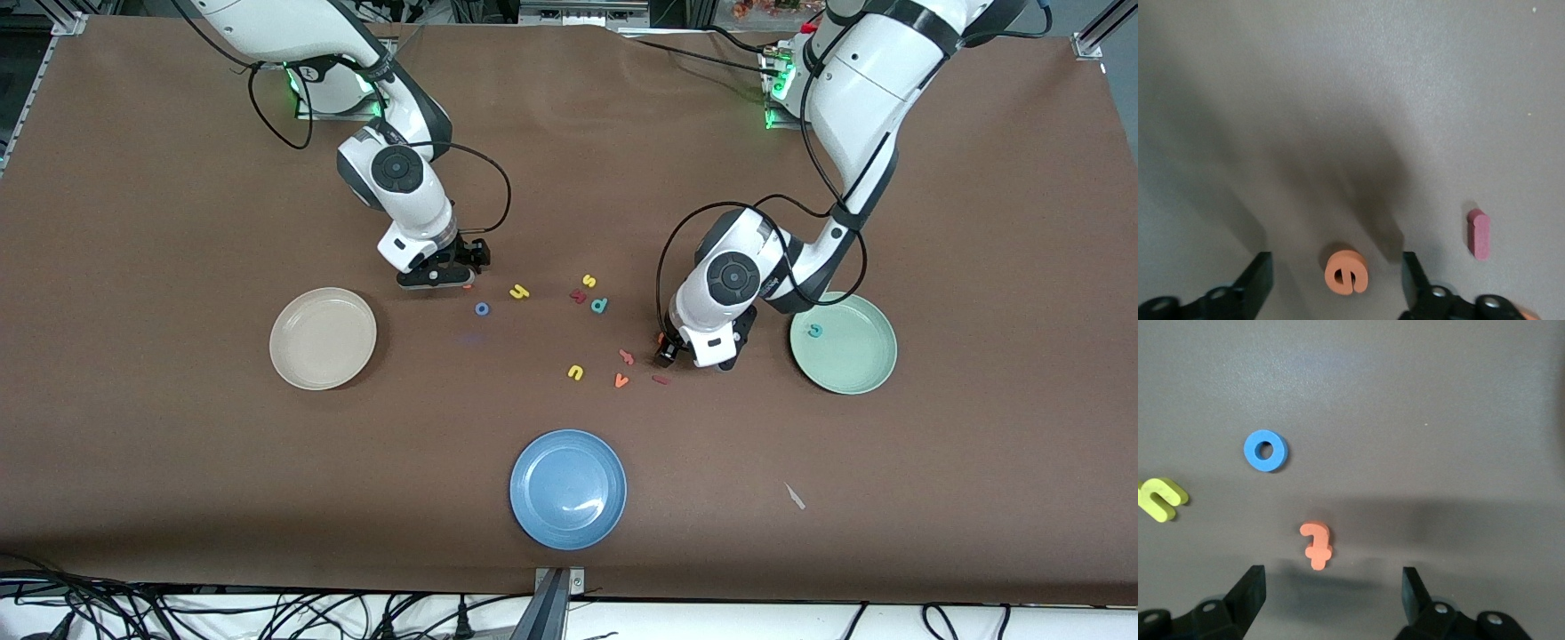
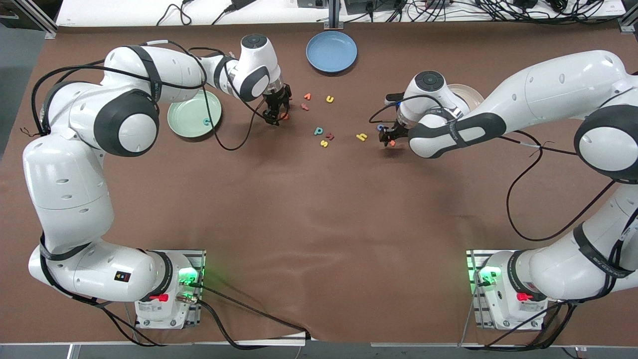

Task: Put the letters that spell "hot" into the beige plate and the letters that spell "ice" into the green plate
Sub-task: 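Grasp the orange e with the left gripper while the right grasps f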

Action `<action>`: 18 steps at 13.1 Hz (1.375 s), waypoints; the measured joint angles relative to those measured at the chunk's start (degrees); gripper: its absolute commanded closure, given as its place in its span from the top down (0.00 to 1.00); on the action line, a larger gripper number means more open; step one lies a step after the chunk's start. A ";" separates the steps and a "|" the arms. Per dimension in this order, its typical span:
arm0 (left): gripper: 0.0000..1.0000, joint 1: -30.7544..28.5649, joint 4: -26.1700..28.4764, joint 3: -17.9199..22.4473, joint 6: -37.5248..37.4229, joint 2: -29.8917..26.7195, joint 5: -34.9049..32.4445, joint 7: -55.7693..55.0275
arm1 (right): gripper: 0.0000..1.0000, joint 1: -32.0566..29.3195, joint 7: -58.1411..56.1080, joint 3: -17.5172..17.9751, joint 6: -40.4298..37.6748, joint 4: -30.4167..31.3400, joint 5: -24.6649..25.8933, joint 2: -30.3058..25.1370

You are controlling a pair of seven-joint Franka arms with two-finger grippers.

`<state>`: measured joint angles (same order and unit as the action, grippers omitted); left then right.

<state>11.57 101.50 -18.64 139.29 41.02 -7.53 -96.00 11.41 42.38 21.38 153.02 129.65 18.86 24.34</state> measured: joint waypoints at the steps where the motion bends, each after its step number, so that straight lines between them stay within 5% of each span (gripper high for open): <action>1: 0.70 0.01 0.00 0.00 0.06 0.08 -0.01 -0.26 | 0.89 0.00 0.74 0.00 0.63 0.00 1.20 0.44; 6: 0.70 0.25 -0.01 0.00 0.24 0.29 -0.01 -2.73 | 0.79 0.00 4.82 0.00 2.84 -0.09 6.23 2.76; 9: 0.43 0.94 -0.10 -0.01 0.34 0.31 -0.01 -4.19 | 0.69 0.00 4.83 0.00 2.95 -0.97 6.25 2.97; 12: 0.03 1.16 -0.46 0.00 0.66 0.31 -0.02 -4.57 | 0.64 0.00 4.89 0.00 2.96 -1.79 6.25 3.00; 18: 0.00 0.22 -1.02 0.07 -2.06 -0.09 -0.23 2.91 | 0.53 0.00 4.94 0.00 2.96 -2.22 6.25 3.35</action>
<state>11.80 100.48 -18.57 137.22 40.93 -7.76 -93.10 11.41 47.31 21.38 155.98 127.43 25.10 27.69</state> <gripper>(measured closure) 0.744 0.396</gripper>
